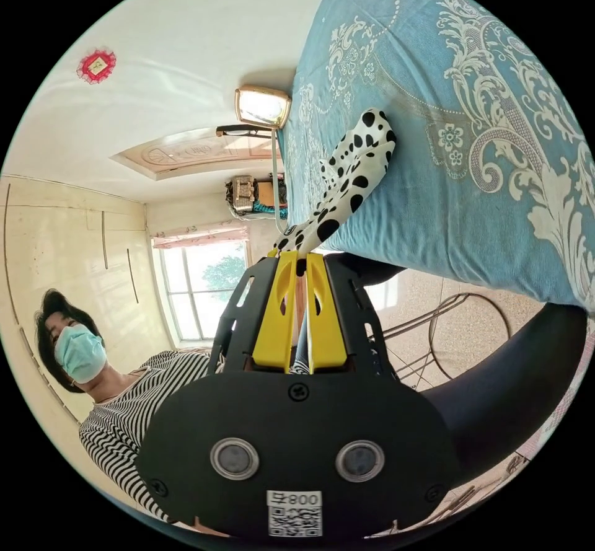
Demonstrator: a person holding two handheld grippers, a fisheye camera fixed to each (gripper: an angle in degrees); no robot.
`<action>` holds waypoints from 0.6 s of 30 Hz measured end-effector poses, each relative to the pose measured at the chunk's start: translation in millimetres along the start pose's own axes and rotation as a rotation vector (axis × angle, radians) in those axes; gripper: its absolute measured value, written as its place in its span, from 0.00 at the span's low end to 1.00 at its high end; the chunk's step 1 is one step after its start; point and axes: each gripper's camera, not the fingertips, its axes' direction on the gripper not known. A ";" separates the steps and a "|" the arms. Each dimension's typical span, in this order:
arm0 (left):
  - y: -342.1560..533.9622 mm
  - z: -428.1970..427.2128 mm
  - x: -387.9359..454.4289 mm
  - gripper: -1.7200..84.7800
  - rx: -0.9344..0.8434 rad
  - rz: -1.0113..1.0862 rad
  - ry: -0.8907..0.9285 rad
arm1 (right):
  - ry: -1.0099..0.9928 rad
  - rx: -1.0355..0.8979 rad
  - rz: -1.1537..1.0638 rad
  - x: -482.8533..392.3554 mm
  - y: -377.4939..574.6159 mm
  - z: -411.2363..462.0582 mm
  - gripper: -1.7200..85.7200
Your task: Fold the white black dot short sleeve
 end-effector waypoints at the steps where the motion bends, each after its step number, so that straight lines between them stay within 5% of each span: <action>1: -2.5 8.0 18.2 0.05 -0.009 0.014 0.005 | -0.010 0.010 -0.009 4.1 9.7 -16.5 0.04; 18: -82.8 209.1 317.6 0.05 -0.187 0.207 0.116 | -0.125 0.234 -0.146 63.0 127.5 -288.3 0.04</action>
